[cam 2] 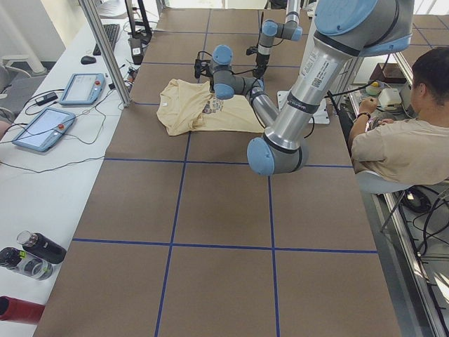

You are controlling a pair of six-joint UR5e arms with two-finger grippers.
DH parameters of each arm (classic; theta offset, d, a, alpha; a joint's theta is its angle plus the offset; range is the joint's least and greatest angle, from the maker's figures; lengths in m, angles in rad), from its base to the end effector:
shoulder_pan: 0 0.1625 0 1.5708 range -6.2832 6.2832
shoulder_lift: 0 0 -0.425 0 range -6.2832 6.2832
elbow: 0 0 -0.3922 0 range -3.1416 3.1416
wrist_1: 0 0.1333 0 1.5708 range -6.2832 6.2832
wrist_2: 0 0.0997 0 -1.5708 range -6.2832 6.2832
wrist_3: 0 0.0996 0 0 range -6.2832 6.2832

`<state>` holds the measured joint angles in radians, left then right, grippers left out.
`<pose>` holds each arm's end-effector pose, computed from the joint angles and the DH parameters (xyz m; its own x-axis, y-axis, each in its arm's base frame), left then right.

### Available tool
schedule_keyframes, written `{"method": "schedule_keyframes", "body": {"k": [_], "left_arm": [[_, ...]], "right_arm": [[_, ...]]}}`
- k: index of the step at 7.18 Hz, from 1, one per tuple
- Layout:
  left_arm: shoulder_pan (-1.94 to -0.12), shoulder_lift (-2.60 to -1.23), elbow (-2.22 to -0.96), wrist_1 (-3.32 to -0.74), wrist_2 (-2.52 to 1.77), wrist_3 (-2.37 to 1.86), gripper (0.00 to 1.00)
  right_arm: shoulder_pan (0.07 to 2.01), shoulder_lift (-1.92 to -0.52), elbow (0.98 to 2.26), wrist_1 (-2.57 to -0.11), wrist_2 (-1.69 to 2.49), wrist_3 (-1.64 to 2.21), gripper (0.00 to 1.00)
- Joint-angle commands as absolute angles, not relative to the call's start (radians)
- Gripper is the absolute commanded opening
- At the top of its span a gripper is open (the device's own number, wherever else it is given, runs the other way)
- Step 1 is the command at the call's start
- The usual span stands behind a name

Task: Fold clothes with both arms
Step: 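Move the left gripper to the hem corner and grasp both hem corners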

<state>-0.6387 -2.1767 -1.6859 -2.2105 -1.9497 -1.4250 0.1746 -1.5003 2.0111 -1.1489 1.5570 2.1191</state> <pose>0.4627 -0.4637 0.1747 0.2039 0.0167 -0.9788 0.2363 0.9695 0.0658 -0.4803 -0.2215 0.3739 0.4044 0.6006 0.6898 -0.4633 0.7848 -0.4117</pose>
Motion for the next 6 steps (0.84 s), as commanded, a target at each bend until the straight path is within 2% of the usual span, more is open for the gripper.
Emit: {"method": "schedule_keyframes", "body": {"k": [1,3,5,6], "left_arm": [[-0.635,-2.163,-1.692,-2.21,-1.947,-1.434,0.77],[-0.627,-2.085,-1.744,-2.21,-1.942,-1.447,0.77],[-0.577,-1.957,-1.872,-2.2,-1.918,-1.577,0.77],[-0.51,-1.871,-1.932,-2.194,-1.849,-1.594,0.89]], "right_arm": [[0.175,-1.519,2.037,-1.149,1.559,2.118,0.0],[0.173,-1.528,2.057,-1.149,1.559,2.118,0.0],[0.144,-1.583,2.117,-1.15,1.566,2.118,0.0],[0.129,-1.585,2.121,-1.15,1.566,2.12,0.0]]}}
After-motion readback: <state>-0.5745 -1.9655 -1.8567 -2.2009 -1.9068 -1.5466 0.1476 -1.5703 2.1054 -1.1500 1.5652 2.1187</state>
